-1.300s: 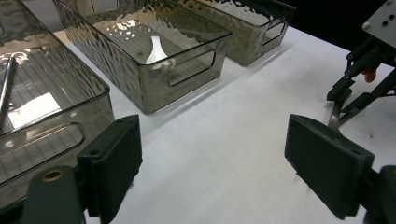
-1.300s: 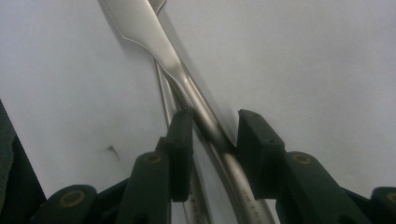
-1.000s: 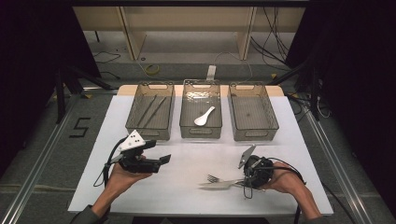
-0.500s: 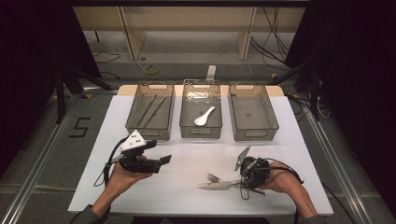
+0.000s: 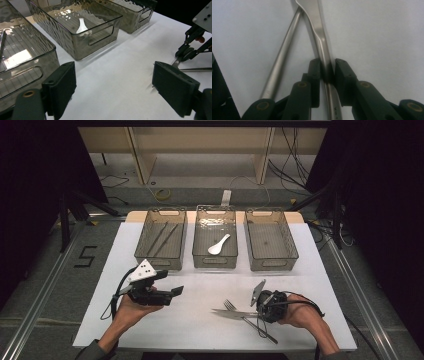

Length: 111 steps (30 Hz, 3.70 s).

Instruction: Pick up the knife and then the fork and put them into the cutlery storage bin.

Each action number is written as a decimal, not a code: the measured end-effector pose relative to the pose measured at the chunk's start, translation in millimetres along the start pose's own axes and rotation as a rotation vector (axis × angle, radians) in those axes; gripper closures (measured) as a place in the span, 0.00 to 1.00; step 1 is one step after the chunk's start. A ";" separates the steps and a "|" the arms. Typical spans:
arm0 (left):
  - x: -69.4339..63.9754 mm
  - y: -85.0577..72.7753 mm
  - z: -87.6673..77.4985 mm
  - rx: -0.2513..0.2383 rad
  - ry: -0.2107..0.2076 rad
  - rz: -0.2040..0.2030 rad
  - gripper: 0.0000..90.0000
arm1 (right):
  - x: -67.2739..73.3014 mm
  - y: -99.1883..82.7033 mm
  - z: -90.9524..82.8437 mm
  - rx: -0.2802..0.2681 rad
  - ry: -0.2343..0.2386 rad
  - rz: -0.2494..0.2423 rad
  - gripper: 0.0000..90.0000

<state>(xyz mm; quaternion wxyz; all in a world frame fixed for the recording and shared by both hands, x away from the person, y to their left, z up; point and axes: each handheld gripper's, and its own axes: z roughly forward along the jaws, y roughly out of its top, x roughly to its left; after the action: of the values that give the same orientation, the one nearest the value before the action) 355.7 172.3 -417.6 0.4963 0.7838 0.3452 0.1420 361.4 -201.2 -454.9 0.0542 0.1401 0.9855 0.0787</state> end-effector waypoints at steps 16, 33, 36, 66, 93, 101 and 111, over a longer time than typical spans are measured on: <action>-0.6 0.2 0.0 0.000 0.004 0.001 0.21 | 8.7 1.9 -2.0 0.026 -0.023 -0.080 0.91; 1.8 0.6 -2.1 -0.016 0.012 -0.013 0.21 | 5.7 -3.0 -12.4 -0.081 -0.041 0.002 0.94; 1.8 0.5 -2.3 -0.018 0.013 -0.014 0.21 | 4.3 -3.9 -14.6 -0.104 -0.049 0.034 0.94; 6.3 -0.9 -10.2 -0.077 0.025 -0.066 0.21 | -45.0 -27.4 -42.5 -0.313 -0.037 0.329 0.94; 9.9 -4.2 -15.9 -0.089 0.038 -0.091 0.19 | -122.5 -13.6 -79.2 -0.416 -0.070 0.510 0.94; 9.8 -3.8 -16.3 -0.095 0.044 -0.082 0.19 | -144.1 -7.8 -85.8 -0.441 -0.087 0.574 0.94; 9.7 -3.5 -16.4 -0.102 0.045 -0.082 0.19 | -172.8 -1.4 -92.7 -0.444 -0.112 0.653 0.94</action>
<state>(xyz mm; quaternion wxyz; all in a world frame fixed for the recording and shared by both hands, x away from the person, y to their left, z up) 352.0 191.0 -414.2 0.5333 0.7391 0.3805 0.1564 514.2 -264.7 -349.4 0.1088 0.4349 0.8437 0.2951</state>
